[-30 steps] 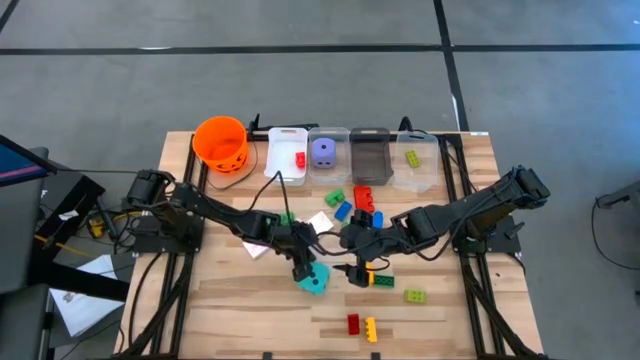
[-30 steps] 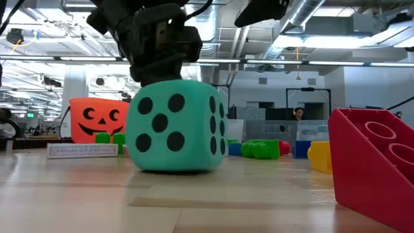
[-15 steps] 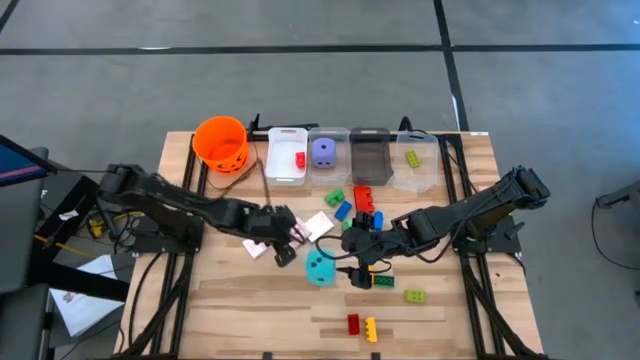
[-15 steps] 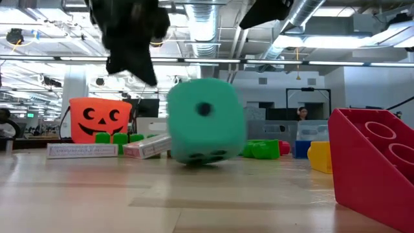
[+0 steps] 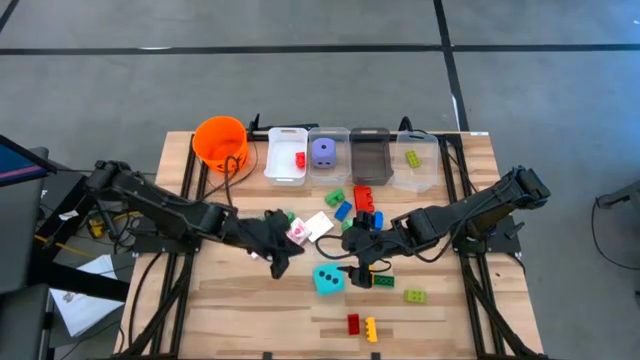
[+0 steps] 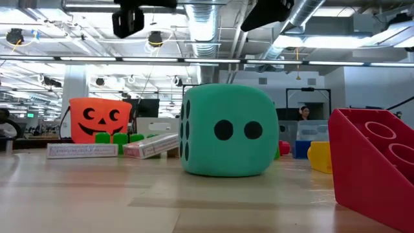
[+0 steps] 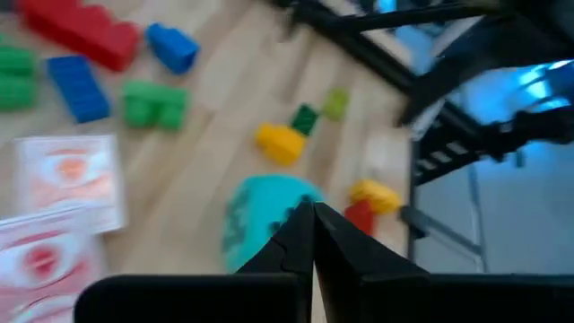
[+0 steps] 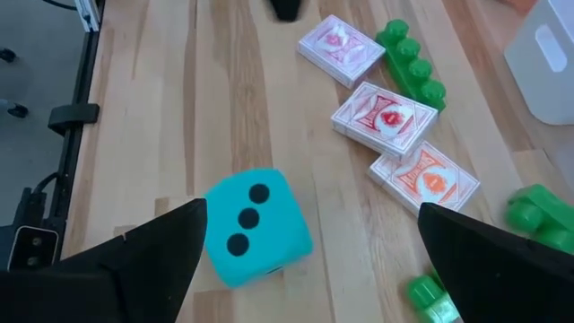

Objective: Pick & Place Toys
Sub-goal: Put the blue dice into the left transparent bin

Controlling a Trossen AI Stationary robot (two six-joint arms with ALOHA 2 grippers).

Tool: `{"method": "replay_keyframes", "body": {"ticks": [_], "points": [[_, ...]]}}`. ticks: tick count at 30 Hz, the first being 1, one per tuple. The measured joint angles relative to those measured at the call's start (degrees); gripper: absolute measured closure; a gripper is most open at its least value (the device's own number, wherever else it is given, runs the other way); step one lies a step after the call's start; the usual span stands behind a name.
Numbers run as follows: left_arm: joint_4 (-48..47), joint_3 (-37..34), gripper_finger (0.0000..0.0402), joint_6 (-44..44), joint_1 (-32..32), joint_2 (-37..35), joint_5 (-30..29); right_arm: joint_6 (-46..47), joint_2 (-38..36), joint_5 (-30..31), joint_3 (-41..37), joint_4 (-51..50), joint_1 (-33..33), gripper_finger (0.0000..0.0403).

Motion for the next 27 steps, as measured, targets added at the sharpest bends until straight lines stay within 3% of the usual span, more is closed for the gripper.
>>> {"method": "replay_keyframes", "body": {"ticks": [6,10,17,27], "points": [[19.6,0.1,0.0401,-0.2,-3.8,6.0,1.6,0.0,0.0,0.0,0.0,-1.5,-0.4,0.0007],[26.4,0.1,0.0401,-5.2,-4.4,11.6,1.9,0.0,0.0,0.0,0.0,-1.9,-0.6,0.0007],[28.4,0.0,0.0401,-14.1,-4.4,19.1,1.7,0.0,0.0,0.0,0.0,-2.6,-0.7,0.0007],[27.4,0.0,0.0401,-16.1,-4.5,21.8,0.0,0.0,0.0,0.0,0.0,-2.7,-0.7,0.0007]]}}
